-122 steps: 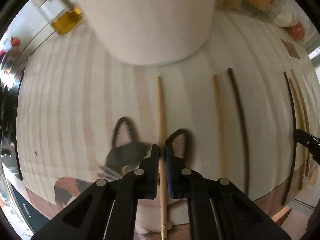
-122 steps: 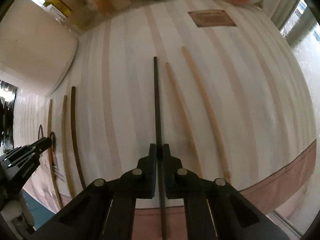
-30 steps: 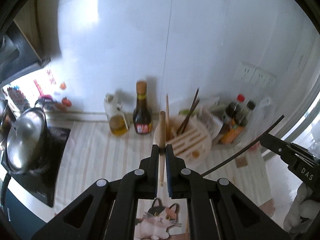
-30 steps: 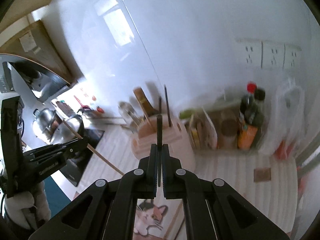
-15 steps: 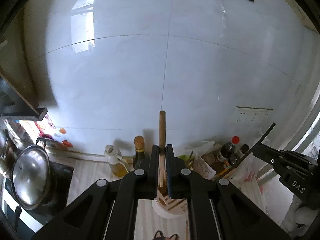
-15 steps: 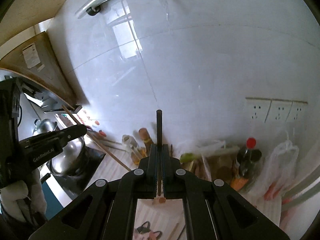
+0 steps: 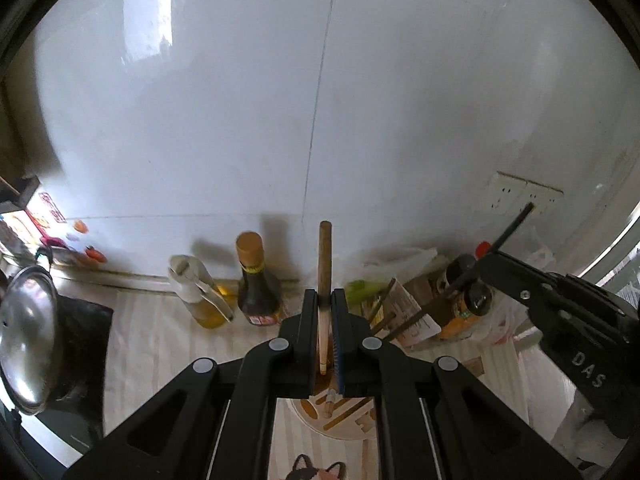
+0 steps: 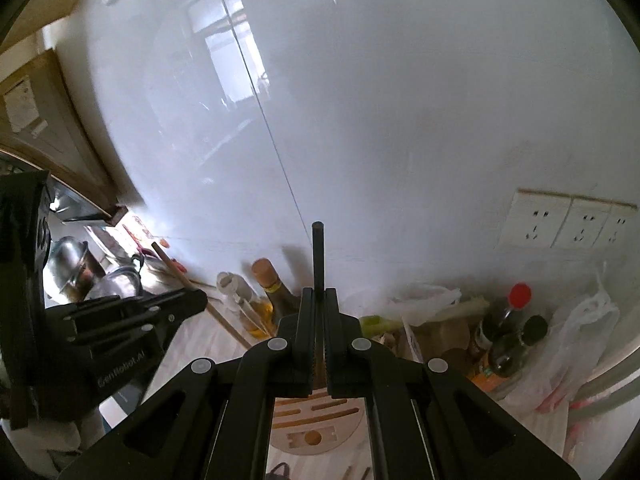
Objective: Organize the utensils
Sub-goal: 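Drop the light chopstick into the holder with the left tool while the right tool releases the dark one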
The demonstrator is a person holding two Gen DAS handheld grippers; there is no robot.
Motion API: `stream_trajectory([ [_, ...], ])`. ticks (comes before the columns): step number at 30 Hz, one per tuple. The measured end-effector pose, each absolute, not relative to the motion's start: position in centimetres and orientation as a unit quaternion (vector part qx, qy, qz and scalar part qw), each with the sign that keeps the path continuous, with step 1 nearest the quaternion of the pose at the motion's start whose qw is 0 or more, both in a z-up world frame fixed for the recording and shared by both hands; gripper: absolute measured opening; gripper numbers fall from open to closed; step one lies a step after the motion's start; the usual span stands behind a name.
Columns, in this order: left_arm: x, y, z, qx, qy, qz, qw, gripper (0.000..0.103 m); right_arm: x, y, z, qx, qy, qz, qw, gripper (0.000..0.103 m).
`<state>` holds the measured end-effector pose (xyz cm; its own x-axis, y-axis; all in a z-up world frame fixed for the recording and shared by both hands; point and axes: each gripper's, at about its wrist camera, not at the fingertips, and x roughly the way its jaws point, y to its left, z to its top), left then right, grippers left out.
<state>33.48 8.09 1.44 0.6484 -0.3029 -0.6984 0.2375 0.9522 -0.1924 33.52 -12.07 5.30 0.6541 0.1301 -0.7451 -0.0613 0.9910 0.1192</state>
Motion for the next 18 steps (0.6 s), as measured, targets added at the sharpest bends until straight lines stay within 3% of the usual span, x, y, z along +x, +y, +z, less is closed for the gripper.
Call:
stream_trajectory([
  [7,34.0,8.9,1.6,-0.067,0.402,-0.147,0.901,0.014,34.8,-12.7,2.7,0.061,0.452,0.057,0.888,0.005],
  [9,33.7,9.5,2.1,-0.073,0.392,-0.136,0.907,0.031,34.7,-13.0,2.4,0.069,0.456,0.054,0.886,0.009],
  [11,33.2,10.2,2.5,-0.076,0.379,-0.124,0.914,0.070,34.4,-13.4,2.4,0.076,0.454,0.054,0.886,0.021],
  [13,32.3,10.8,2.8,-0.078,0.361,-0.109,0.923,0.080,33.8,-13.9,2.4,0.086,0.451,0.050,0.887,0.037],
  [15,31.4,11.4,2.7,-0.080,0.349,-0.099,0.929,0.082,32.8,-14.4,2.4,0.096,0.451,0.045,0.886,0.047],
  [17,30.4,11.8,2.1,-0.081,0.340,-0.089,0.933,0.100,31.7,-15.0,2.3,0.099,0.449,0.036,0.887,0.056],
  [18,29.7,12.0,1.7,-0.080,0.333,-0.082,0.936,0.103,30.7,-15.5,2.0,0.103,0.447,0.027,0.888,0.059],
])
